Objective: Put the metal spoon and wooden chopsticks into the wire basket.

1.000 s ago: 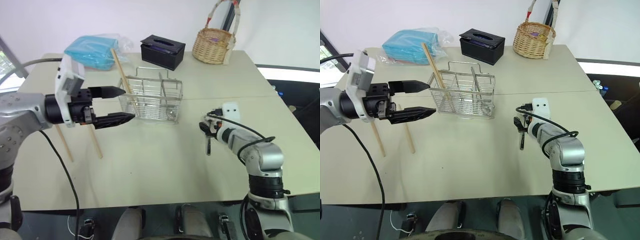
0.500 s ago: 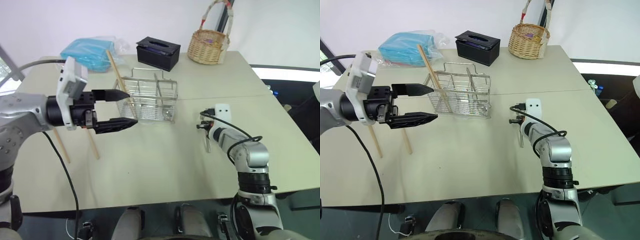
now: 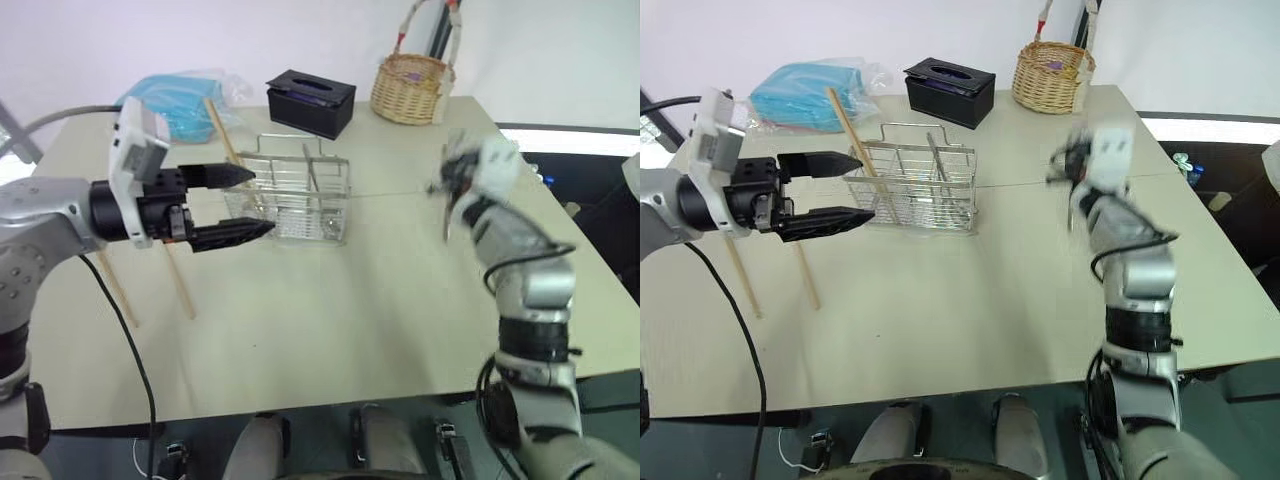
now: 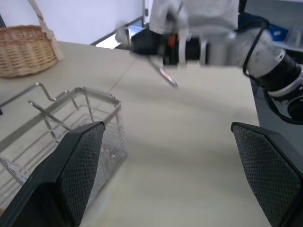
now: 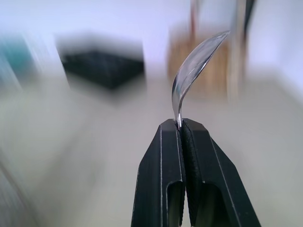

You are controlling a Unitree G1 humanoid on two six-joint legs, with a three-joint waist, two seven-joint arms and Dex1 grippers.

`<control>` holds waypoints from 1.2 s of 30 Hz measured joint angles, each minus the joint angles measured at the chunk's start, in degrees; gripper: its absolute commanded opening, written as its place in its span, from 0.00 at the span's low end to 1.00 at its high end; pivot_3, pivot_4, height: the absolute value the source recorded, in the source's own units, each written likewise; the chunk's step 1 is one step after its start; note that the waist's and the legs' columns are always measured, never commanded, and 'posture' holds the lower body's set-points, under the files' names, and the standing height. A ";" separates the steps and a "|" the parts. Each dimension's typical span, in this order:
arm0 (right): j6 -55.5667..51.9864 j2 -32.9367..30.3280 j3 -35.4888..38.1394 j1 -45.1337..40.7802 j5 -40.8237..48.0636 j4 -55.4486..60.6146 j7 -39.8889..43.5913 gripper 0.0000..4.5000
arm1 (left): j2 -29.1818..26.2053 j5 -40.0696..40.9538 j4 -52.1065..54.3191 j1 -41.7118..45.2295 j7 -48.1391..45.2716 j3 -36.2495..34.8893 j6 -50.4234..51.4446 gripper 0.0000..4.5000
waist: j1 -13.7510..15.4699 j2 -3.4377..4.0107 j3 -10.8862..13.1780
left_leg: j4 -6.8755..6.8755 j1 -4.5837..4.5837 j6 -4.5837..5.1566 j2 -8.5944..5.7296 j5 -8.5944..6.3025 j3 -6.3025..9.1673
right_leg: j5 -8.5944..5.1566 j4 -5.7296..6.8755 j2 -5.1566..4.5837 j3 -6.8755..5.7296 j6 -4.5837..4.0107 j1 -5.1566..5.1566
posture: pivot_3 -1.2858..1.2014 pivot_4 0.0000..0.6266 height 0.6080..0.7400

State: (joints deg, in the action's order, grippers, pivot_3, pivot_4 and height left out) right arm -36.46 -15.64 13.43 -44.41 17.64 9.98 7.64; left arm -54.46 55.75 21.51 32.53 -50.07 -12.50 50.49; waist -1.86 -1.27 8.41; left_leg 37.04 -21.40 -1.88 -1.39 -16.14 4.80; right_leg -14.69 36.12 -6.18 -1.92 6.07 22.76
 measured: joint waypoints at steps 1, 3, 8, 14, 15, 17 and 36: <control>1.11 2.45 -0.02 -3.47 1.49 0.20 0.02 0.00 | 0.47 -0.37 -0.57 0.34 0.43 0.05 -0.10 1.00 | -0.21 -0.04 -0.02 | -0.01 -0.01 0.00 0.12 0.00 0.02 | 0.00 0.01 0.16 -0.01 -0.01 0.02 | 0.52 0.24 0.40; 2.75 6.11 -1.49 -6.26 3.35 -0.38 0.48 0.00 | 1.04 -0.90 -0.97 0.96 0.66 0.06 -0.38 1.00 | -0.39 -0.16 -0.04 | -0.02 -0.06 0.01 0.25 0.00 0.05 | -0.03 0.07 0.32 -0.02 -0.08 0.10 | 0.52 0.24 0.40; 9.03 12.96 -5.09 -9.94 3.36 -11.41 1.56 0.00 | 1.65 -1.83 -1.17 1.12 1.75 0.03 -0.82 1.00 | -0.36 -0.11 0.04 | 0.05 -0.18 0.00 0.19 0.00 0.03 | 0.01 0.07 0.26 0.18 -0.14 0.27 | 0.52 0.24 0.40; 21.34 16.23 -7.58 -12.68 0.54 -26.35 4.61 0.00 | 1.72 -1.41 -0.48 0.62 4.05 -1.77 -0.66 1.00 | -0.50 -0.10 0.04 | 0.01 -0.18 0.00 0.17 -0.01 0.04 | 0.03 0.08 0.28 0.22 -0.15 0.45 | 0.52 0.24 0.40; 22.61 16.61 -7.60 -12.69 0.47 -28.37 5.16 0.00 | 1.69 -1.33 -0.18 0.41 4.28 -2.29 -0.64 1.00 | -0.52 -0.10 0.05 | 0.00 -0.19 0.00 0.17 0.00 0.03 | 0.03 0.09 0.28 0.22 -0.15 0.42 | 0.52 0.24 0.40; 24.67 17.43 -7.66 -12.72 0.51 -31.77 6.46 0.00 | 1.64 -1.18 0.49 -0.43 4.92 -2.91 -0.33 1.00 | -0.64 -0.09 0.05 | -0.02 -0.22 -0.01 0.18 0.00 0.02 | 0.03 0.12 0.28 0.24 -0.15 0.40 | 0.52 0.24 0.40; 30.31 16.32 -7.57 -10.71 -1.57 -36.56 7.53 0.86 | 1.25 0.14 0.26 -1.21 9.29 -6.26 0.55 1.00 | -0.60 -0.09 0.06 | 0.01 -0.22 -0.02 0.18 0.00 0.04 | 0.03 0.12 0.29 0.24 -0.16 0.40 | 0.52 0.24 0.40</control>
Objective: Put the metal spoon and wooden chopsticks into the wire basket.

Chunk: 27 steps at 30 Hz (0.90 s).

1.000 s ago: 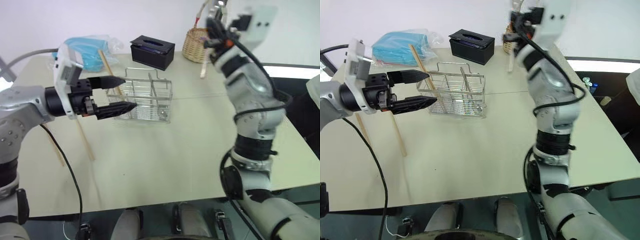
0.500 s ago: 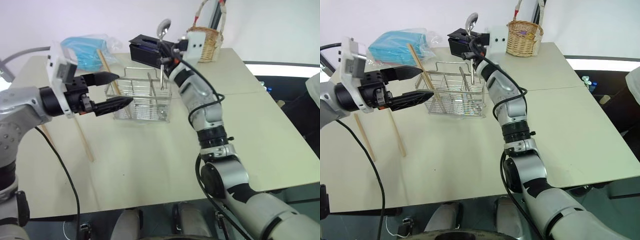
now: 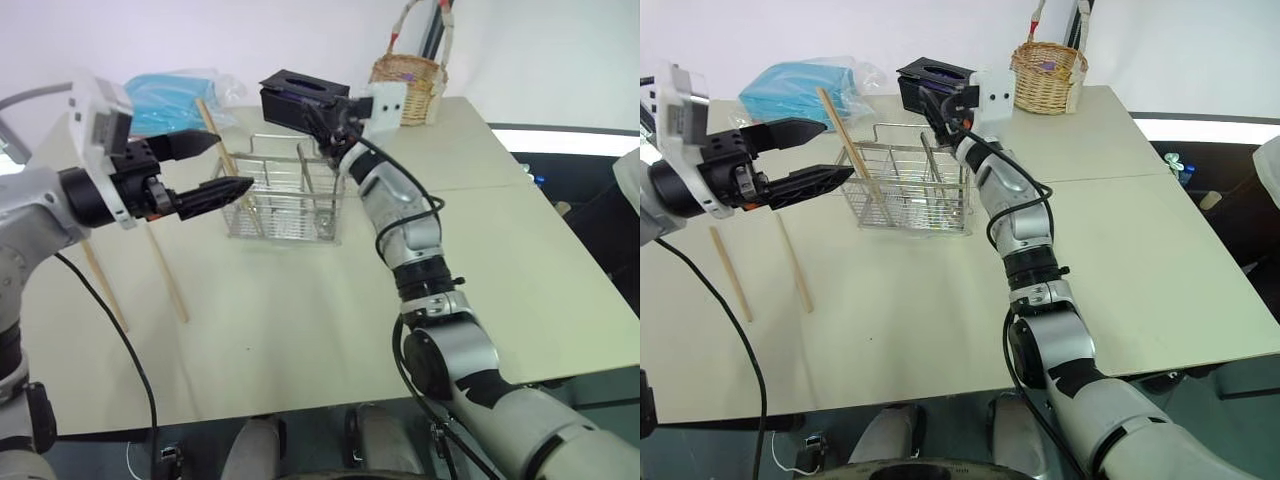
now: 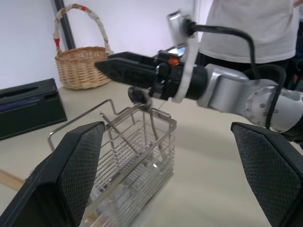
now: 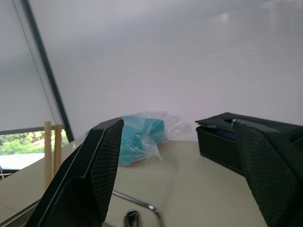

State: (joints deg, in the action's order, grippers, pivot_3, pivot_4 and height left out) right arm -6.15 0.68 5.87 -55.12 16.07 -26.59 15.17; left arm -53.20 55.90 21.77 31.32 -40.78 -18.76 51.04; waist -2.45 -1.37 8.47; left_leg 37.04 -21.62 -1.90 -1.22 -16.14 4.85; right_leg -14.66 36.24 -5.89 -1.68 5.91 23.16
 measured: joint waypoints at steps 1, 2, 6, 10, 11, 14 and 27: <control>-0.59 -0.50 0.20 0.38 0.07 0.96 -0.10 0.86 | 0.03 -0.12 -0.32 0.03 0.01 0.00 -0.11 1.00 | 0.00 0.00 0.00 | 0.00 0.00 0.00 0.00 0.00 0.00 | 0.00 0.00 0.00 0.00 0.00 0.00 | 0.52 0.24 0.40; -1.09 -0.98 0.31 0.66 0.13 1.79 -0.13 0.86 | 0.04 -0.24 -0.54 0.04 0.05 0.00 -0.15 1.00 | 0.00 0.00 0.00 | 0.00 0.00 0.00 0.00 0.00 0.00 | 0.00 0.01 0.00 0.00 0.00 0.00 | 0.52 0.24 0.40; -7.29 -4.11 1.43 1.46 3.55 9.00 1.34 0.86 | 0.61 -1.40 -2.54 0.83 2.36 -0.24 -0.51 1.00 | 0.06 0.02 0.01 | 0.00 -0.03 0.00 0.00 0.00 0.00 | 0.00 0.00 0.00 0.00 0.00 0.00 | 0.52 0.24 0.40; -17.67 -11.37 3.08 1.98 14.63 21.99 10.11 0.86 | 3.05 -1.98 -6.21 2.69 9.64 -3.50 -0.26 1.00 | 0.35 -0.02 0.01 | 0.00 -0.07 0.01 0.01 0.00 0.03 | 0.00 -0.03 -0.01 -0.02 0.01 -0.01 | 0.52 0.24 0.40; -20.00 -13.15 3.71 2.18 17.50 25.05 12.10 0.86 | 3.74 -2.20 -7.17 3.22 11.90 -4.67 -0.19 1.00 | 0.40 -0.04 0.00 | 0.00 -0.06 0.01 0.01 0.00 0.02 | 0.00 -0.04 -0.01 -0.03 0.02 -0.03 | 0.52 0.24 0.40; -28.35 -20.80 5.45 4.04 27.00 34.07 18.88 0.86 | 6.03 -4.50 -10.33 5.04 21.83 -7.75 0.31 1.00 | 0.61 -0.12 -0.05 | -0.01 -0.01 0.01 0.01 -0.01 0.02 | 0.00 -0.11 -0.02 -0.03 0.02 -0.12 | 0.52 0.24 0.40; -39.34 -45.32 1.77 30.32 36.44 54.76 43.07 0.86 | 13.57 -25.10 -34.05 8.35 56.25 -11.16 20.75 1.00 | 2.00 -0.80 -0.10 | 0.03 0.16 -0.10 0.02 0.00 0.03 | 0.01 -0.23 -0.13 -0.14 0.11 -0.39 | 0.52 0.24 0.40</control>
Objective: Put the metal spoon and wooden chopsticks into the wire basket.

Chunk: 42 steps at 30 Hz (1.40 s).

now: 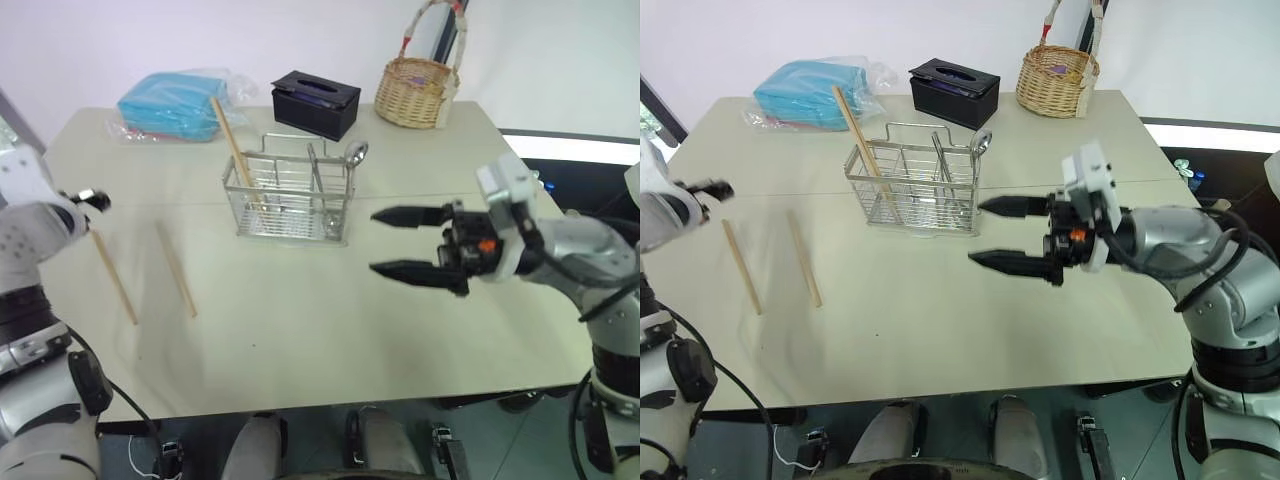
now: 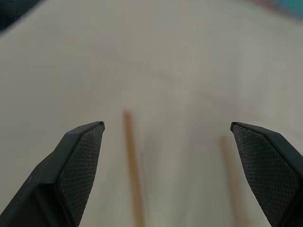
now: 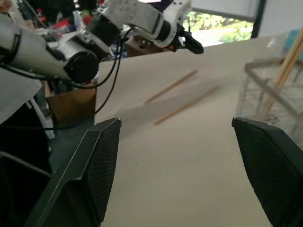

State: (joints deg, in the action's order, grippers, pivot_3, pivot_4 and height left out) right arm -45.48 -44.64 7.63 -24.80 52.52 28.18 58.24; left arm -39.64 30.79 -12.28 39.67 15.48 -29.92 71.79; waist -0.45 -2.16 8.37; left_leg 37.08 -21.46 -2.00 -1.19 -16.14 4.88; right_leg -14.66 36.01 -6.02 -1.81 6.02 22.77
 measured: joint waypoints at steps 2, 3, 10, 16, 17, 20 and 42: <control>0.19 -0.12 0.39 0.44 0.02 0.49 -0.65 0.86 | 0.41 -1.77 -4.05 1.00 -0.66 0.58 -0.50 1.00 | 0.06 -0.03 -0.02 | -0.01 0.01 -0.03 -0.01 0.01 -0.02 | 0.00 -0.01 -0.10 -0.01 0.00 0.00 | 0.52 0.24 0.40; 0.24 -0.11 0.68 0.78 0.04 0.72 -1.25 0.86 | 0.47 -2.85 -6.49 1.58 -0.99 1.27 -1.31 1.00 | 0.17 -0.03 -0.02 | -0.02 0.01 -0.04 -0.02 0.00 -0.03 | 0.01 -0.01 -0.16 -0.01 0.01 0.01 | 0.52 0.24 0.40; 0.24 -0.14 2.26 2.91 0.79 1.69 -3.89 0.86 | 2.03 -9.08 -21.59 4.39 -3.99 4.83 -9.44 1.00 | 1.21 -0.05 -0.03 | -0.03 -0.07 -0.48 -0.22 -0.02 -0.12 | 0.11 -0.09 -0.70 -0.06 0.20 0.04 | 0.52 0.24 0.40; 0.23 -0.40 3.24 5.22 2.25 3.80 -5.39 0.86 | 1.88 -12.86 -33.25 9.58 -6.46 5.26 -17.80 1.00 | 1.47 0.11 -0.02 | -0.04 -0.05 -0.57 -0.32 -0.06 -0.10 | 0.33 -0.58 -0.79 -0.15 0.65 -0.22 | 0.52 0.24 0.40; 0.23 -0.42 3.45 5.51 2.38 4.21 -5.67 0.86 | 1.79 -13.47 -35.33 10.41 -6.99 5.66 -19.19 1.00 | 1.47 0.18 -0.03 | -0.03 -0.04 -0.58 -0.32 -0.07 -0.10 | 0.35 -0.61 -0.80 -0.15 0.68 -0.26 | 0.52 0.24 0.40; 0.24 -0.43 3.57 5.85 2.63 4.35 -6.34 0.87 | 1.61 -14.49 -38.97 11.73 -8.06 6.01 -22.22 0.82 | 1.47 0.27 -0.02 | -0.03 -0.01 -0.60 -0.32 -0.08 -0.09 | 0.37 -0.62 -0.79 -0.16 0.72 -0.29 | 0.52 0.24 0.40; 2.67 -0.56 3.69 5.15 0.92 2.71 -7.76 0.87 | -0.18 -15.57 -38.51 14.10 -11.98 5.39 -36.25 0.01 | 1.24 0.05 0.06 | -0.01 -0.35 -0.61 -0.29 -0.03 -0.07 | 0.41 -0.78 -0.82 -0.22 0.75 -0.08 | 0.52 0.24 0.40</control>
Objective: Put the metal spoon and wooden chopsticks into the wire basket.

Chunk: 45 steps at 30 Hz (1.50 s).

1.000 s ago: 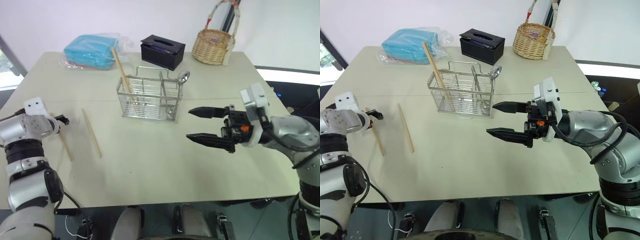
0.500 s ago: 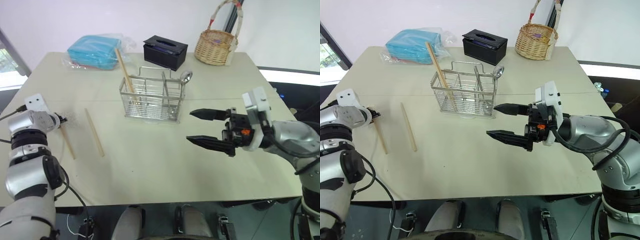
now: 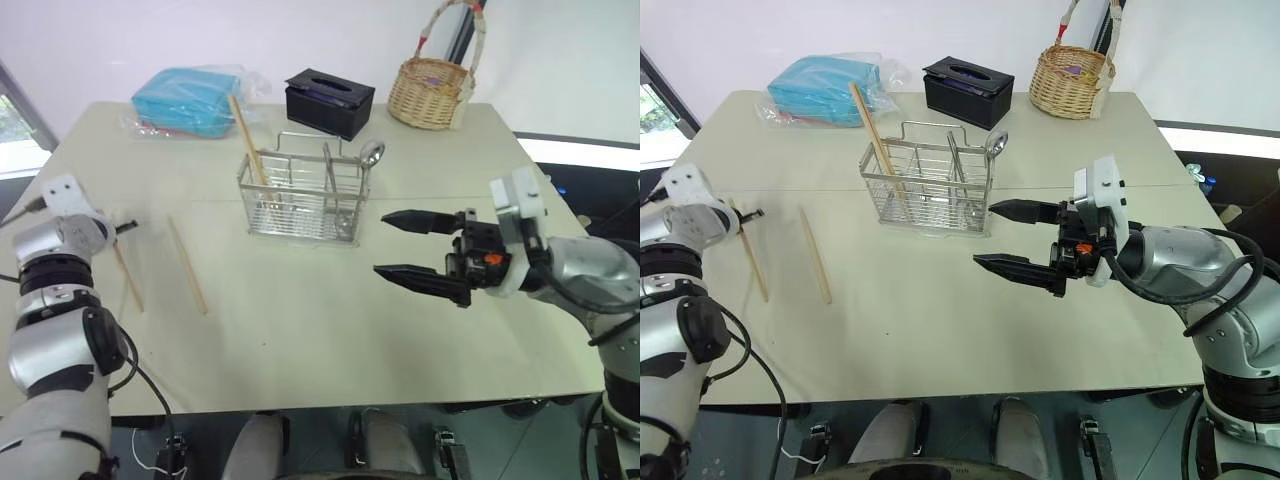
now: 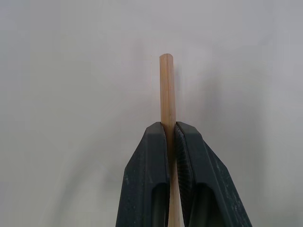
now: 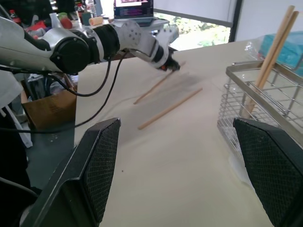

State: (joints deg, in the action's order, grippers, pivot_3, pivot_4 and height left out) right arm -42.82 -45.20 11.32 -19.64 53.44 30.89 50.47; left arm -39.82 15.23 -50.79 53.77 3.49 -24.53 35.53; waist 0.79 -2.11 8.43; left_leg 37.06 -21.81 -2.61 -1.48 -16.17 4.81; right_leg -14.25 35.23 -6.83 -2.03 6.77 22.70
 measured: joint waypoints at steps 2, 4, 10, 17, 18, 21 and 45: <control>0.09 -0.33 0.53 0.00 -0.54 -0.85 -0.66 0.87 | -0.81 0.76 4.24 0.58 -2.23 -1.50 -5.27 0.01 | -0.03 -0.02 -0.01 | 0.04 -0.33 -0.03 0.00 0.10 0.00 | 0.03 0.00 -0.02 0.00 -0.01 0.31 | 0.52 0.24 0.40; 0.09 -0.42 0.93 -0.36 -0.61 -1.16 -1.26 0.87 | -0.76 3.31 9.56 2.12 -6.23 -2.71 -8.85 0.01 | 0.10 -0.02 -0.02 | 0.06 -0.59 -0.35 -0.01 0.29 0.01 | 0.08 0.00 -0.03 -0.01 0.00 0.52 | 0.52 0.24 0.40; -0.06 -0.43 3.03 -1.85 0.47 -1.24 -3.34 0.87 | 3.86 15.34 24.56 9.52 -18.98 -3.44 -6.12 0.01 | 0.97 0.00 -0.03 | 0.11 -0.57 -0.08 -0.12 0.16 0.00 | 0.12 -0.11 -0.09 -0.09 0.06 0.37 | 0.52 0.24 0.40; -0.04 -0.42 3.50 -1.43 0.74 -0.72 -5.28 0.87 | 12.13 23.21 36.44 10.21 -25.87 2.69 1.57 0.01 | 1.01 0.07 0.00 | 0.11 -0.54 -0.05 -0.08 0.19 -0.03 | 0.12 -0.01 0.06 -0.15 0.06 0.36 | 0.52 0.24 0.40; -0.04 -0.41 3.51 -1.31 0.75 -0.57 -5.81 0.87 | 13.16 23.37 37.75 10.20 -26.43 3.80 1.74 0.01 | 0.94 0.07 0.00 | 0.11 -0.53 -0.04 -0.08 0.19 -0.04 | 0.12 -0.02 0.07 -0.15 0.06 0.36 | 0.52 0.24 0.40; -0.04 -0.40 3.79 -1.04 0.86 0.10 -7.36 0.87 | 15.47 23.29 39.47 10.02 -27.75 6.71 1.55 0.01 | 0.65 0.13 0.00 | 0.12 -0.52 -0.03 -0.10 0.19 -0.06 | 0.12 -0.02 0.07 -0.15 0.06 0.35 | 0.52 0.24 0.40; -1.71 -0.89 7.24 -0.61 6.95 1.60 -14.81 0.87 | 23.83 8.19 10.72 14.27 -34.21 11.52 -29.41 0.01 | -0.17 0.15 0.01 | 0.17 -0.49 0.05 -0.28 0.18 0.00 | 0.12 -0.07 0.06 -0.24 0.06 0.18 | 0.52 0.24 0.40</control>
State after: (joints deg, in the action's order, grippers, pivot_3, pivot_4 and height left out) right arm -44.53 -46.09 18.56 -20.25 60.39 32.48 35.67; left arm -15.98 23.41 -40.07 68.04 -30.72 -13.01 6.12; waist 0.62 -1.96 8.44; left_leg 37.23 -22.30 -2.56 -1.76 -15.99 4.81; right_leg -14.13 35.16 -6.78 -2.27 6.83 22.88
